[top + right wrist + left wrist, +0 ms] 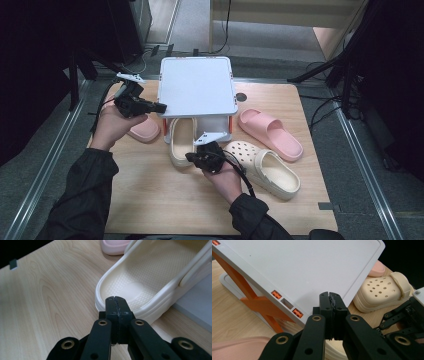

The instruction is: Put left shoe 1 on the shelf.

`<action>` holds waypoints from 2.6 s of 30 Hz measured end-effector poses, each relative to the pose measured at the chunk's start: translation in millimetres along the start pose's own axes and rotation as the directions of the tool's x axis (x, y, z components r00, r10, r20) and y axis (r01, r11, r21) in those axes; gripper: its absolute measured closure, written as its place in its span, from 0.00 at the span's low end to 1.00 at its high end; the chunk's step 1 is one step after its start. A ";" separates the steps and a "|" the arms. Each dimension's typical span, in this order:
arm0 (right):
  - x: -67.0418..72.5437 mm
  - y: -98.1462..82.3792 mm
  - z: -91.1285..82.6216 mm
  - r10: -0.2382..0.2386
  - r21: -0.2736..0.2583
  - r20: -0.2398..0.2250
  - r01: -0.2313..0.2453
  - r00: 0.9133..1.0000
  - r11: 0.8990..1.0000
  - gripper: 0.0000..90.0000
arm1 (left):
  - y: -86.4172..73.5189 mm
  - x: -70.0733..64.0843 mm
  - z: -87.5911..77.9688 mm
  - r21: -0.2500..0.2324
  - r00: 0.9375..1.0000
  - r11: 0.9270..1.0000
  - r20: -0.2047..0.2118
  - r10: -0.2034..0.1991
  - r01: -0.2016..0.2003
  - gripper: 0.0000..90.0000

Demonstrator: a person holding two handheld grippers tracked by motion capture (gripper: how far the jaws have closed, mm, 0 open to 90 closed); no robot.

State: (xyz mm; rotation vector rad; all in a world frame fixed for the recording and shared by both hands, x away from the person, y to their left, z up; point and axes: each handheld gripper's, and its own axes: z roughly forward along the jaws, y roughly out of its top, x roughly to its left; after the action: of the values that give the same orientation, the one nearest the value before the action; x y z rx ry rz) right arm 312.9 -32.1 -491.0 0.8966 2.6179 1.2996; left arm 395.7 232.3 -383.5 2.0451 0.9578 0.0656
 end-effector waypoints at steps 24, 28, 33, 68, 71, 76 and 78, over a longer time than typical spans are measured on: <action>-8.9 13.0 21.0 -0.045 0.060 0.042 0.042 0.998 0.997 1.00 | 0.1 0.2 -0.5 -0.001 1.000 1.000 -0.011 -0.005 0.005 0.99; -12.6 22.1 27.9 -0.051 0.063 0.089 0.045 0.995 0.997 1.00 | -0.1 0.6 -0.6 -0.003 1.000 1.000 -0.010 -0.009 0.009 0.99; -19.3 32.5 36.3 -0.021 0.052 0.077 0.017 0.997 0.999 1.00 | -0.3 0.8 -0.5 -0.005 1.000 1.000 -0.009 -0.011 0.011 0.99; -9.2 1.1 -61.5 -0.015 -0.068 -0.082 0.009 0.997 0.998 0.80 | -21.0 -50.5 -8.8 -0.028 1.000 0.999 0.016 -0.017 0.018 0.56; -14.8 -3.2 -68.7 -0.023 -0.077 -0.081 0.016 0.996 0.997 0.77 | -28.8 -53.1 -5.2 -0.023 1.000 1.000 0.016 -0.018 0.018 0.50; -21.9 -6.5 -74.3 -0.020 -0.071 -0.089 0.013 0.996 0.997 0.73 | -39.3 -58.7 2.7 -0.017 1.000 1.000 -0.010 0.008 -0.008 0.45; -24.0 -8.0 -77.7 -0.019 -0.064 -0.086 0.014 0.996 0.998 0.70 | -43.8 -59.6 4.3 -0.022 1.000 1.000 -0.012 0.011 -0.011 0.44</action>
State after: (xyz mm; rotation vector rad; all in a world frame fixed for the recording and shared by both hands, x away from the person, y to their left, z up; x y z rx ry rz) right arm 304.0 -103.3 -451.8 0.8255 2.6249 1.4406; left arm 328.8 205.6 -400.8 2.0317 0.9485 0.0937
